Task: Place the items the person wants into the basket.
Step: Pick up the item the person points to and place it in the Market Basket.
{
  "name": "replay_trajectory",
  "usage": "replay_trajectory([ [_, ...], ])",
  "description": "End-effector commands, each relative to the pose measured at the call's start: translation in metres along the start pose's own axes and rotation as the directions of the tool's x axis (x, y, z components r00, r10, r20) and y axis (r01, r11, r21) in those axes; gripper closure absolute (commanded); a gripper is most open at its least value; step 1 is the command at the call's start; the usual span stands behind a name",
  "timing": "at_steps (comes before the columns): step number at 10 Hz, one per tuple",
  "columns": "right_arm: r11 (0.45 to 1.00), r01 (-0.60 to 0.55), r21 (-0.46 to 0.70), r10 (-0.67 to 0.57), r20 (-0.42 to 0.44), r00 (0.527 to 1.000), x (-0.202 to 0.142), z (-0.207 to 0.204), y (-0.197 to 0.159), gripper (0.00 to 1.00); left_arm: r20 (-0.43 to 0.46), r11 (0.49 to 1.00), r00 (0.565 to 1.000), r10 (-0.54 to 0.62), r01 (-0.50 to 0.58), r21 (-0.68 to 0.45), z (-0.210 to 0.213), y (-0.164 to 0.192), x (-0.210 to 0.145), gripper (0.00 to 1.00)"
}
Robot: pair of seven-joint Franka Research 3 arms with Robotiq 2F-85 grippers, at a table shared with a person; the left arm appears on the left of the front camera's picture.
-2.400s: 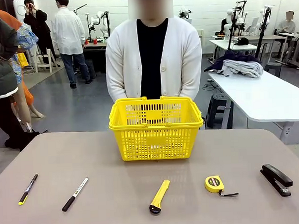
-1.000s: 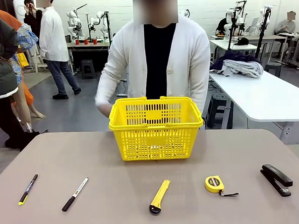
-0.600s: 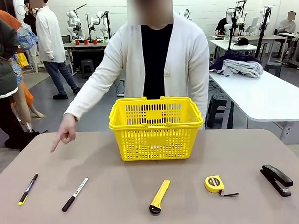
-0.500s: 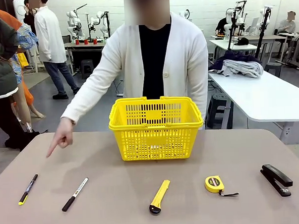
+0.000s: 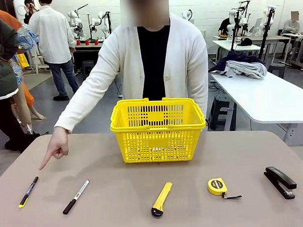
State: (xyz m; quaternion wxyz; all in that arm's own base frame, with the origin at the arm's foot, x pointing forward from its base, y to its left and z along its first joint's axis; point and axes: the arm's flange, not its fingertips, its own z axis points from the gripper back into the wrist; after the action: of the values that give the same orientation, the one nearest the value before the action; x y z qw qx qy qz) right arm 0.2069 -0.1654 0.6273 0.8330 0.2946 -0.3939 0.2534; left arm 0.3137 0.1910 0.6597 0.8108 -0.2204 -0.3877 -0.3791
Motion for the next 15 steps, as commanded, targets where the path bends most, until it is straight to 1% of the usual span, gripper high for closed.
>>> replay_trajectory([
  [1, 1.0, -0.013, 0.014, 0.013, 0.007, 1.0, 0.0, -0.001, 0.0, 0.0, 0.001, 1.0, 1.0, -0.001, 0.001, 0.002, 0.001, 0.0, 0.0, 0.0],
  [4, 1.0, -0.013, 0.014, 0.013, 0.007, 1.0, 0.0, -0.001, 0.0, 0.0, 0.0, 1.0, 1.0, 0.0, 0.0, 0.0, 0.0, 0.0, 0.0, 0.0],
  [5, 1.0, -0.013, 0.014, 0.013, 0.007, 1.0, 0.0, -0.001, 0.0, 0.0, -0.167, 0.991, 0.982, 0.089, -0.069, 0.118, -0.028, 0.002, 0.012, 0.0],
  [6, 1.0, -0.013, 0.014, 0.013, 0.007, 1.0, 0.0, -0.001, 0.0, 0.0, -0.352, 0.969, 0.92, 0.171, -0.094, 0.227, -0.06, 0.0, 0.021, 0.0],
  [7, 1.0, -0.013, 0.014, 0.013, 0.007, 1.0, 0.0, -0.001, 0.0, 0.0, -0.484, 0.933, 0.838, 0.251, -0.076, 0.351, -0.097, -0.005, 0.026, 0.0],
  [8, 1.0, -0.013, 0.014, 0.013, 0.007, 1.0, 0.0, -0.001, 0.0, 0.0, -0.557, 0.917, 0.782, 0.278, -0.044, 0.396, -0.127, -0.012, 0.026, 0.0],
  [9, 1.0, -0.013, 0.014, 0.013, 0.007, 1.0, 0.0, -0.001, 0.0, 0.0, -0.6, 0.908, 0.745, 0.29, -0.015, 0.42, -0.153, -0.021, 0.019, 0.0],
  [10, 1.0, -0.013, 0.014, 0.013, 0.007, 1.0, 0.0, -0.001, 0.0, 0.0, -0.613, 0.897, 0.732, 0.297, 0.005, 0.441, -0.175, -0.03, 0.006, 0.0],
  [11, 1.0, -0.013, 0.014, 0.013, 0.007, 1.0, 0.0, -0.001, 0.0, 0.0, -0.605, 0.88, 0.728, 0.323, 0.005, 0.475, -0.201, -0.035, -0.015, 0.0],
  [12, 1.0, -0.013, 0.014, 0.013, 0.007, 1.0, 0.0, -0.001, 0.0, 0.0, -0.6, 0.872, 0.721, 0.347, -0.012, 0.489, -0.221, -0.035, -0.033, 0.0],
  [15, 1.0, -0.013, 0.014, 0.013, 0.007, 1.0, 0.0, -0.001, 0.0, 0.0, -0.601, 0.9, 0.707, 0.373, -0.118, 0.42, -0.26, -0.036, -0.072, 0.0],
])
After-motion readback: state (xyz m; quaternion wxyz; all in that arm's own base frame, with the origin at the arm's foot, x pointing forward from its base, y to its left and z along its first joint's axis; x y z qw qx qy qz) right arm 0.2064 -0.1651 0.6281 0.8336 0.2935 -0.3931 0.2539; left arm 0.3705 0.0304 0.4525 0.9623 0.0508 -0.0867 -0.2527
